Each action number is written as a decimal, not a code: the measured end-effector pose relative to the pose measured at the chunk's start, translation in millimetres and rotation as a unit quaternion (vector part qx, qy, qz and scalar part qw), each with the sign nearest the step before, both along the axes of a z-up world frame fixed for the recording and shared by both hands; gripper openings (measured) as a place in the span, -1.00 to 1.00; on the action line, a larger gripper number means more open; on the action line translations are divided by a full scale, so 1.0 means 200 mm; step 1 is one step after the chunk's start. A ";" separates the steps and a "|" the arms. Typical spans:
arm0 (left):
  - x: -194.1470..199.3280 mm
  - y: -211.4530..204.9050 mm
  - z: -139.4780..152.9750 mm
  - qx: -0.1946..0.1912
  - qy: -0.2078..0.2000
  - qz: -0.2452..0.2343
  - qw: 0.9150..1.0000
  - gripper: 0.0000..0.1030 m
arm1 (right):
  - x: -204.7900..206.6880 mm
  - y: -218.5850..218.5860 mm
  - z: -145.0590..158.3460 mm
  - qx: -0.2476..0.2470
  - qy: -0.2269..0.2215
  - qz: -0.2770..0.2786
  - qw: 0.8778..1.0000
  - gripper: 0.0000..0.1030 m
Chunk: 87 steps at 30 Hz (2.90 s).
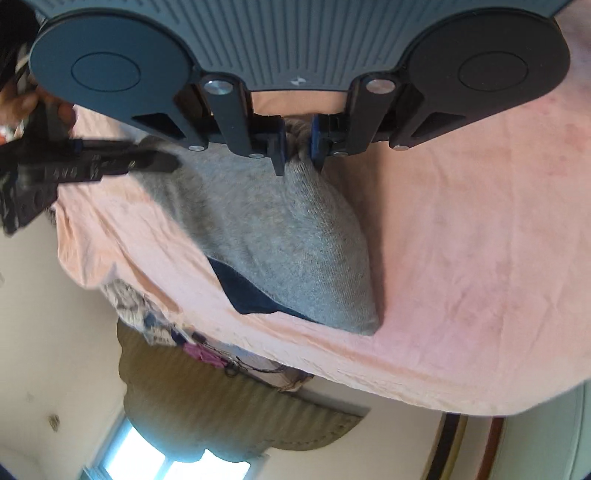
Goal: Fold small clothes
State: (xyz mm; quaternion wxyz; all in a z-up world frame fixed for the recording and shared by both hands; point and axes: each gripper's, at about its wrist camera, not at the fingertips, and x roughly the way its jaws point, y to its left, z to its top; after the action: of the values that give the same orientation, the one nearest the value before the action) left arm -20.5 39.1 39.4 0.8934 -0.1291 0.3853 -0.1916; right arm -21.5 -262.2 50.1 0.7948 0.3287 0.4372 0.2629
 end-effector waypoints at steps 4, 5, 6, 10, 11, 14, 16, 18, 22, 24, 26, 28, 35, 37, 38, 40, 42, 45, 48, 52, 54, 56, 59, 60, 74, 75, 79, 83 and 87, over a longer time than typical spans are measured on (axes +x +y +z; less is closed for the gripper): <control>-0.01 -0.03 -0.11 0.048 0.001 0.004 0.999 -0.72 | 0.00 -0.02 -0.10 -0.015 0.035 -0.007 0.999 -0.59; -0.02 -0.04 -0.11 0.054 -0.009 0.005 0.998 -0.71 | 0.00 -0.02 -0.12 -0.005 0.039 -0.008 0.999 -0.58; -0.04 -0.05 -0.09 0.065 -0.020 0.004 0.998 -0.65 | -0.01 -0.02 -0.12 0.002 0.036 -0.017 0.999 -0.49; -0.20 -0.08 0.02 0.144 -0.080 0.041 0.986 0.61 | -0.13 -0.04 0.02 -0.043 -0.008 -0.073 0.996 0.53; -0.27 -0.09 0.04 0.143 -0.102 0.056 0.983 0.73 | -0.20 -0.01 0.09 -0.085 -0.039 -0.083 0.992 0.83; -0.36 -0.15 0.02 0.135 -0.126 0.056 0.981 0.79 | -0.40 0.09 0.20 -0.169 -0.112 -0.089 0.975 0.91; -0.34 -0.22 -0.04 0.147 -0.105 0.044 0.983 0.79 | -0.42 0.18 0.16 -0.187 -0.100 -0.068 0.975 0.93; -0.29 -0.26 -0.09 0.162 -0.079 0.049 0.983 0.79 | -0.43 0.27 0.10 -0.238 -0.103 -0.062 0.964 0.92; -0.26 -0.25 -0.15 0.170 -0.057 0.057 0.982 0.82 | -0.38 0.34 0.02 -0.296 -0.084 -0.088 0.947 0.96; -0.26 -0.25 -0.16 0.170 -0.053 0.052 0.983 0.92 | -0.38 0.37 0.00 -0.322 -0.090 -0.092 0.938 1.00; -0.25 -0.26 -0.17 0.182 -0.049 0.062 0.980 0.93 | -0.38 0.41 -0.02 -0.350 -0.089 -0.105 0.927 1.00; -0.25 -0.26 -0.17 0.183 -0.048 0.067 0.980 0.93 | -0.41 0.43 -0.02 -0.355 -0.092 -0.117 0.923 1.00; -0.24 -0.27 -0.17 0.188 -0.046 0.067 0.979 0.98 | -0.41 0.43 -0.04 -0.374 -0.098 -0.133 0.912 1.00; -0.24 -0.27 -0.17 0.190 -0.045 0.068 0.978 0.99 | -0.40 0.44 -0.04 -0.379 -0.099 -0.139 0.910 1.00; -0.24 -0.26 -0.17 0.190 -0.045 0.068 0.978 0.99 | -0.40 0.44 -0.05 -0.383 -0.099 -0.140 0.908 1.00; -0.24 -0.26 -0.17 0.190 -0.045 0.068 0.978 1.00 | -0.39 0.45 -0.05 -0.386 -0.097 -0.145 0.906 1.00; -0.23 -0.26 -0.17 0.189 -0.044 0.068 0.979 1.00 | -0.39 0.46 -0.05 -0.390 -0.097 -0.148 0.904 1.00; -0.23 -0.26 -0.17 0.190 -0.043 0.069 0.978 1.00 | -0.39 0.45 -0.05 -0.388 -0.100 -0.146 0.905 1.00; -0.22 -0.26 -0.17 0.189 -0.042 0.067 0.979 1.00 | -0.40 0.45 -0.05 -0.387 -0.102 -0.146 0.905 1.00; -0.23 -0.26 -0.17 0.187 -0.041 0.067 0.979 1.00 | -0.40 0.45 -0.06 -0.388 -0.104 -0.143 0.905 1.00; -0.23 -0.26 -0.17 0.190 -0.040 0.066 0.979 1.00 | -0.40 0.45 -0.05 -0.386 -0.104 -0.143 0.905 1.00; -0.23 -0.26 -0.17 0.190 -0.040 0.066 0.979 1.00 | -0.40 0.45 -0.05 -0.387 -0.104 -0.142 0.905 1.00; -0.22 -0.26 -0.17 0.189 -0.039 0.066 0.979 1.00 | -0.40 0.45 -0.05 -0.387 -0.104 -0.143 0.905 1.00; -0.22 -0.26 -0.17 0.189 -0.039 0.066 0.979 1.00 | -0.40 0.45 -0.05 -0.387 -0.104 -0.143 0.905 1.00; -0.22 -0.25 -0.17 0.184 -0.040 0.071 0.979 1.00 | -0.40 0.45 -0.05 -0.387 -0.104 -0.143 0.905 1.00; -0.22 -0.25 -0.17 0.183 -0.040 0.073 0.980 1.00 | -0.40 0.45 -0.05 -0.387 -0.104 -0.143 0.905 1.00; -0.22 -0.25 -0.17 0.181 -0.042 0.075 0.980 1.00 | -0.40 0.45 -0.05 -0.387 -0.104 -0.143 0.905 1.00; -0.22 -0.25 -0.17 0.182 -0.042 0.074 0.980 1.00 | -0.40 0.45 -0.05 -0.387 -0.104 -0.143 0.905 1.00; -0.22 -0.25 -0.17 0.183 -0.042 0.074 0.980 1.00 | -0.40 0.45 -0.05 -0.387 -0.104 -0.143 0.905 1.00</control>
State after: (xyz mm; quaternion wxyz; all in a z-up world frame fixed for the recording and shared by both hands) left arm -65.3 -10.6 4.9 0.9289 0.0164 0.3655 -0.0569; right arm -102.1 -172.6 39.3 0.9296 0.0250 0.3675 -0.0104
